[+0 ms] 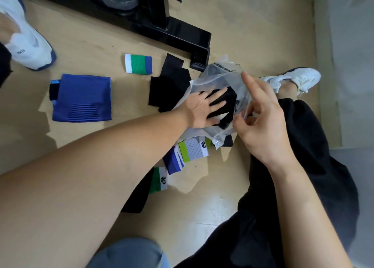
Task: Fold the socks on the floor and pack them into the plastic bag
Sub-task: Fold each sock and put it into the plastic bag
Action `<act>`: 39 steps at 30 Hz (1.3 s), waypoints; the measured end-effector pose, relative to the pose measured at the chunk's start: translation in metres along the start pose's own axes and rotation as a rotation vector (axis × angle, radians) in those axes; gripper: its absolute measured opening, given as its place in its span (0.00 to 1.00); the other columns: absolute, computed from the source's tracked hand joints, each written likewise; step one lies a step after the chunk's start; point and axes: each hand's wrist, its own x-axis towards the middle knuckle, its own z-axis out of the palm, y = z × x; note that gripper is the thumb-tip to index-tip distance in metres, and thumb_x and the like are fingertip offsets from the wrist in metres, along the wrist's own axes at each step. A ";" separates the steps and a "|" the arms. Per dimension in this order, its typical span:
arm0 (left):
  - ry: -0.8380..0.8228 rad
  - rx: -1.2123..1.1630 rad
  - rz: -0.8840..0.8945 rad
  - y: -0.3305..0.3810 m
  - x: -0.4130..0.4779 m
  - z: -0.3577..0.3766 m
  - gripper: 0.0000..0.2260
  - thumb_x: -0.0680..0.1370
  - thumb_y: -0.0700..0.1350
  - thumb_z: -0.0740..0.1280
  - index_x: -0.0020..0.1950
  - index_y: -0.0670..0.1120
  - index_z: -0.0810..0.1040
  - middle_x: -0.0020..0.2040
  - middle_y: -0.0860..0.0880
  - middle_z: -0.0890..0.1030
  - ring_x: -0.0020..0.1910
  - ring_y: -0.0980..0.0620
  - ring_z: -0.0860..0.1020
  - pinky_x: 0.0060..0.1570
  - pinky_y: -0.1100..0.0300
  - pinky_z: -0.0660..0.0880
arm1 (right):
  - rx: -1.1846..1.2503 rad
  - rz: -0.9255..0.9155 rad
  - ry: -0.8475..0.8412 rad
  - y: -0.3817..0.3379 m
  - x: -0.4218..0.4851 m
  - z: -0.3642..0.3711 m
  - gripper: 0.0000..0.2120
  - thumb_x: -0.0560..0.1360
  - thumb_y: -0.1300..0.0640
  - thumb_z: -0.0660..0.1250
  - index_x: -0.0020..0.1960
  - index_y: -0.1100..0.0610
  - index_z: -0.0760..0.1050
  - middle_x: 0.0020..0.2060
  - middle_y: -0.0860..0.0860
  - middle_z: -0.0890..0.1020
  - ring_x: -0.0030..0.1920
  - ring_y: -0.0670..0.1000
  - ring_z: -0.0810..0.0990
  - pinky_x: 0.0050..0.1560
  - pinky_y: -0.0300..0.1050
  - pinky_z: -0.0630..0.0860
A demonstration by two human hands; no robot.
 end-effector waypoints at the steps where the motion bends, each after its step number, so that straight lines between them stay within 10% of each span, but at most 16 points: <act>1: -0.053 -0.039 -0.037 -0.002 0.002 0.000 0.35 0.78 0.70 0.43 0.82 0.55 0.53 0.83 0.45 0.46 0.80 0.41 0.56 0.73 0.42 0.63 | 0.001 0.002 0.002 0.000 0.000 -0.002 0.37 0.72 0.73 0.64 0.77 0.52 0.64 0.69 0.45 0.69 0.51 0.43 0.71 0.53 0.35 0.70; 11: -0.199 -0.017 0.083 0.002 0.002 0.006 0.41 0.75 0.71 0.31 0.83 0.51 0.47 0.83 0.50 0.43 0.81 0.46 0.37 0.79 0.46 0.41 | -0.016 -0.011 0.006 -0.005 0.004 -0.005 0.37 0.72 0.73 0.65 0.77 0.52 0.64 0.66 0.43 0.70 0.48 0.44 0.76 0.48 0.31 0.70; 20: -0.402 -0.363 -0.301 0.010 0.012 -0.021 0.56 0.57 0.80 0.29 0.82 0.56 0.41 0.82 0.51 0.37 0.82 0.47 0.40 0.79 0.44 0.46 | -0.066 0.005 -0.073 -0.002 -0.003 -0.003 0.38 0.71 0.74 0.65 0.78 0.52 0.63 0.68 0.44 0.69 0.45 0.42 0.75 0.45 0.32 0.71; 25: -0.408 -0.411 -0.257 0.021 -0.012 -0.034 0.38 0.78 0.72 0.39 0.83 0.53 0.46 0.83 0.47 0.39 0.81 0.44 0.37 0.78 0.39 0.42 | -0.065 -0.001 -0.072 0.002 -0.007 0.002 0.37 0.72 0.70 0.68 0.78 0.52 0.63 0.69 0.46 0.69 0.57 0.53 0.78 0.59 0.49 0.78; 28: -0.363 -0.613 -0.235 0.025 -0.047 -0.039 0.29 0.82 0.67 0.47 0.80 0.56 0.62 0.82 0.49 0.59 0.81 0.47 0.53 0.78 0.44 0.53 | -0.043 -0.013 -0.068 0.000 -0.011 0.008 0.36 0.73 0.69 0.69 0.77 0.53 0.64 0.67 0.45 0.69 0.49 0.53 0.80 0.52 0.43 0.78; 31: -0.124 -0.690 -0.113 0.013 -0.102 -0.052 0.19 0.82 0.62 0.55 0.56 0.54 0.80 0.57 0.53 0.82 0.58 0.51 0.79 0.57 0.50 0.76 | -0.030 -0.041 -0.064 -0.001 -0.011 0.015 0.34 0.73 0.68 0.70 0.76 0.54 0.66 0.66 0.47 0.71 0.50 0.51 0.80 0.54 0.42 0.78; 35: 0.027 -0.449 0.025 -0.029 -0.177 -0.076 0.13 0.81 0.55 0.59 0.49 0.52 0.82 0.41 0.57 0.77 0.39 0.54 0.76 0.37 0.58 0.72 | -0.068 -0.059 -0.092 -0.002 -0.010 0.024 0.30 0.74 0.65 0.72 0.74 0.53 0.70 0.64 0.48 0.72 0.50 0.47 0.78 0.57 0.46 0.77; 39: -0.257 -0.266 -0.150 -0.068 -0.229 -0.070 0.15 0.77 0.63 0.58 0.48 0.55 0.79 0.44 0.57 0.79 0.45 0.52 0.79 0.36 0.58 0.67 | -0.086 -0.071 -0.171 -0.001 -0.008 0.038 0.27 0.73 0.64 0.73 0.70 0.54 0.73 0.61 0.49 0.73 0.44 0.46 0.77 0.51 0.50 0.79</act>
